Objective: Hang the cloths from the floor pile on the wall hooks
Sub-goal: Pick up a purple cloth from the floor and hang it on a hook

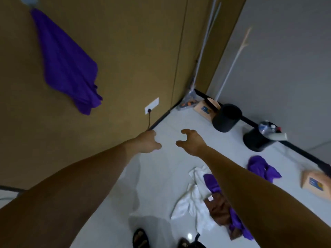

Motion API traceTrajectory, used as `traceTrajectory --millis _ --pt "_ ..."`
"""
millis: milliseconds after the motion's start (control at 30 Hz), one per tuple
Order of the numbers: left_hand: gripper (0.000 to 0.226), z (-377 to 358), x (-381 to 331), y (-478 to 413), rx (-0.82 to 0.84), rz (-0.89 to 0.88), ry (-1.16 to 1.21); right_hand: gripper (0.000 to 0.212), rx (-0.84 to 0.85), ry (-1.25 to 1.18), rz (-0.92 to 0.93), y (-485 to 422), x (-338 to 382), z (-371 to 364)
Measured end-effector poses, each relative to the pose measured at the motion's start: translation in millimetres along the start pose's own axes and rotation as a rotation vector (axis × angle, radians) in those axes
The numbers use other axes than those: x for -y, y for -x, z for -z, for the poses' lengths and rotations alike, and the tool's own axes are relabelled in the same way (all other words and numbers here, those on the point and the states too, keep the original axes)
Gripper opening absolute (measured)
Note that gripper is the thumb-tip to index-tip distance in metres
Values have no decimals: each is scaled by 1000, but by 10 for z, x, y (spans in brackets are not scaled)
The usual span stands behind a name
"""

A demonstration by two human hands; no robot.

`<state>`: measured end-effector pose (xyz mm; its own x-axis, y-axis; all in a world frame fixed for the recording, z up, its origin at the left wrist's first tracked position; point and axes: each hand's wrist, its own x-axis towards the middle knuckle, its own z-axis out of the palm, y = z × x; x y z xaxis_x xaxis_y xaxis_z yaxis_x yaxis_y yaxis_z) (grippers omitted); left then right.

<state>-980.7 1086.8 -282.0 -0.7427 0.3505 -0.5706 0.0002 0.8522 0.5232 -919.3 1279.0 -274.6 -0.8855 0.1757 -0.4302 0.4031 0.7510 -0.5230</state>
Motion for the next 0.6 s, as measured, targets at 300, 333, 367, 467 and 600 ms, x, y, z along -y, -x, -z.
traceTrajectory --millis 300,333,367,467,600 --pt "73 -1897 -1512 -395 237 -116 -193 60 -78 -135 -262 727 -2307 403" --pt "72 -2153 -1673 -421 259 -127 -206 59 -71 -145 -296 808 -2610 425" --pt "70 -2420 -1818 -448 282 -137 -221 59 -59 -156 -335 898 -2913 435" --pt "64 -3176 -2161 -564 318 -160 -251 50 -31 -231 -435 1117 -3728 442" --pt "57 -3996 -2290 -846 368 -149 -259 39 -19 -291 -493 1182 -4545 182"
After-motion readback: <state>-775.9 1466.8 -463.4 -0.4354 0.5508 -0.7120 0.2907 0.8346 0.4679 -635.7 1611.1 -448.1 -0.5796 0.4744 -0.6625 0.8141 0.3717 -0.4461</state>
